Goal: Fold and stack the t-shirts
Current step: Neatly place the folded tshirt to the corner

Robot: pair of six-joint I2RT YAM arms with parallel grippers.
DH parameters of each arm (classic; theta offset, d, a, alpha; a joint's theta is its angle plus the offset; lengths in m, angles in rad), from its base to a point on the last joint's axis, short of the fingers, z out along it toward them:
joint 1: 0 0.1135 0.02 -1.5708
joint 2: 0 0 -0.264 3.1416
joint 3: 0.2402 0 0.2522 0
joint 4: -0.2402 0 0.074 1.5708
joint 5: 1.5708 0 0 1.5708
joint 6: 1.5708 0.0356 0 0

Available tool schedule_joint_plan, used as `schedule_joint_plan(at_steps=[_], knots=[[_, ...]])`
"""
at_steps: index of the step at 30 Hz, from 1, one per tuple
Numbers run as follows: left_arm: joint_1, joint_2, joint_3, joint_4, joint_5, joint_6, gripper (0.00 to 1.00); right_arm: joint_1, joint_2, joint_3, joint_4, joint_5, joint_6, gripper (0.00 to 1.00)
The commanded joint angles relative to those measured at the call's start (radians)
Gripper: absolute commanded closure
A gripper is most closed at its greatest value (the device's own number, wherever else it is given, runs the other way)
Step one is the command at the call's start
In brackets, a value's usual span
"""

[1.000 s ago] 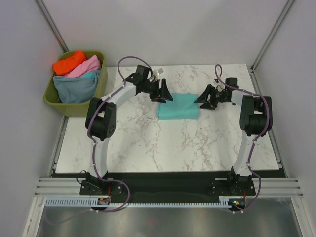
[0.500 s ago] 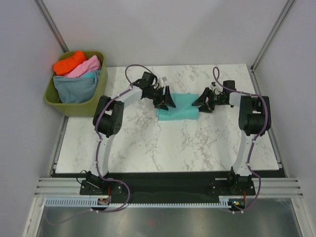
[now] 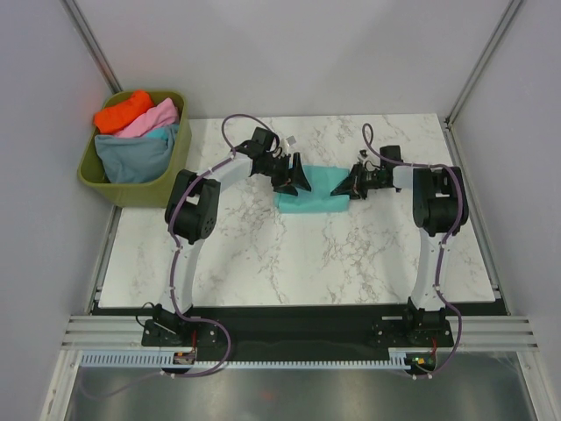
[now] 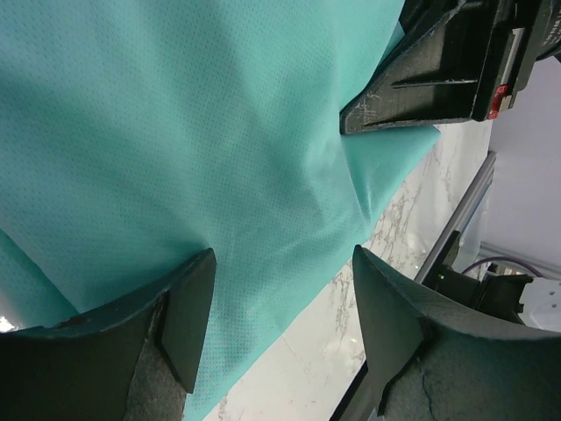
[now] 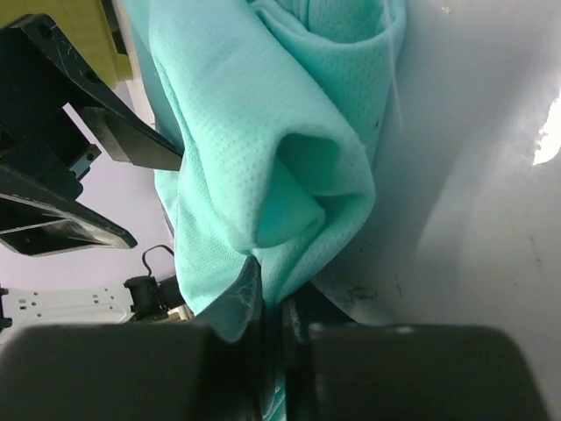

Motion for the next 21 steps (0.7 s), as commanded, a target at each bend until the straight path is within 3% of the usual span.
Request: schedule_joint_plan(at_steps=[1, 2, 6, 12, 21], knots=[[-0.005, -0.015, 0.011, 0.017, -0.015, -0.011, 0.29, -0.007, -0.010, 0.048, 0.022, 0.003, -0.018, 0.95], [-0.005, -0.020, 0.018, 0.011, -0.023, 0.003, 0.29, -0.012, -0.018, 0.056, 0.013, 0.014, -0.029, 1.00], [-0.002, -0.072, 0.107, -0.038, -0.136, 0.096, 0.27, -0.062, -0.071, 0.201, -0.210, 0.138, -0.214, 1.00], [0.006, -0.139, 0.144, -0.098, -0.223, 0.230, 0.27, -0.113, -0.065, 0.360, -0.418, 0.353, -0.461, 1.00], [0.014, -0.271, 0.038, -0.114, -0.226, 0.262, 0.27, -0.176, 0.043, 0.583, -0.486, 0.569, -0.639, 1.00]])
